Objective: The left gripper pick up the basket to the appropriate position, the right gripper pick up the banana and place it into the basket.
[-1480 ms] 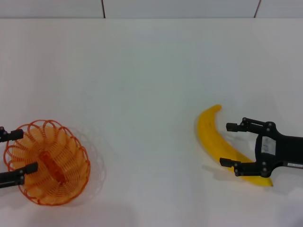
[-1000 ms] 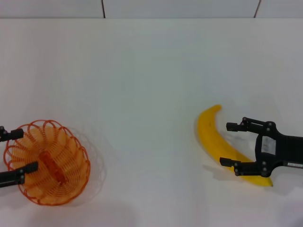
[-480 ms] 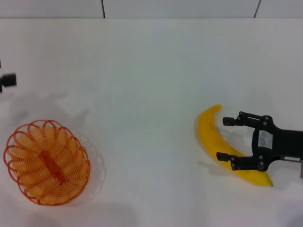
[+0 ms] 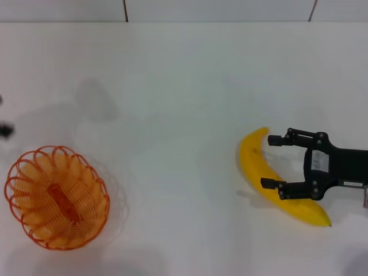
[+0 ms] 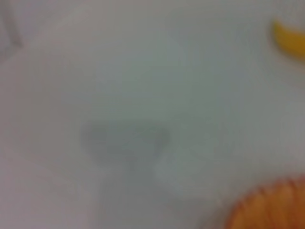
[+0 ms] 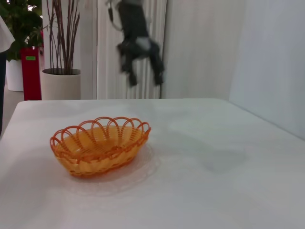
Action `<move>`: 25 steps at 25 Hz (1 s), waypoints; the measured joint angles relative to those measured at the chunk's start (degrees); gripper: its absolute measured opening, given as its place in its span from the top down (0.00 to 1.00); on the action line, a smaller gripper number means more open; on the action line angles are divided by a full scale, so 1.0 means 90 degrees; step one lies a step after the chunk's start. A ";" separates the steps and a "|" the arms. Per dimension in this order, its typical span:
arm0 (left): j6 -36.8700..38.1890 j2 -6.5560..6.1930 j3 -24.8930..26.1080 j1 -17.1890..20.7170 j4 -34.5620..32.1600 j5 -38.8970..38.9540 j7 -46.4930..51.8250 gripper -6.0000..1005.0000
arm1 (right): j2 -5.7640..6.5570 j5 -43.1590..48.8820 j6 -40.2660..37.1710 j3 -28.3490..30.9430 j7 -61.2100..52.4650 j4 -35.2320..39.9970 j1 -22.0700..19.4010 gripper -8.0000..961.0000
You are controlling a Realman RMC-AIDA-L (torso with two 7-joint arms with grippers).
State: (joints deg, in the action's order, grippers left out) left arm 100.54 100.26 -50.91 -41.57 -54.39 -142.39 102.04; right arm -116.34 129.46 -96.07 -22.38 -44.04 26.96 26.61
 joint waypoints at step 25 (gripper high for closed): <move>-0.0600 0.1234 -0.0261 0.0053 -0.0375 -0.1107 -0.1116 0.15 | -0.0013 0.0005 0.0072 0.0003 -0.0005 -0.0045 0.0007 0.10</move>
State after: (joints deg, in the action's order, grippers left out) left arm 95.14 111.37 -53.26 -41.10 -57.77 -152.36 91.99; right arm -116.46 129.50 -95.42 -22.35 -44.09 26.56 26.67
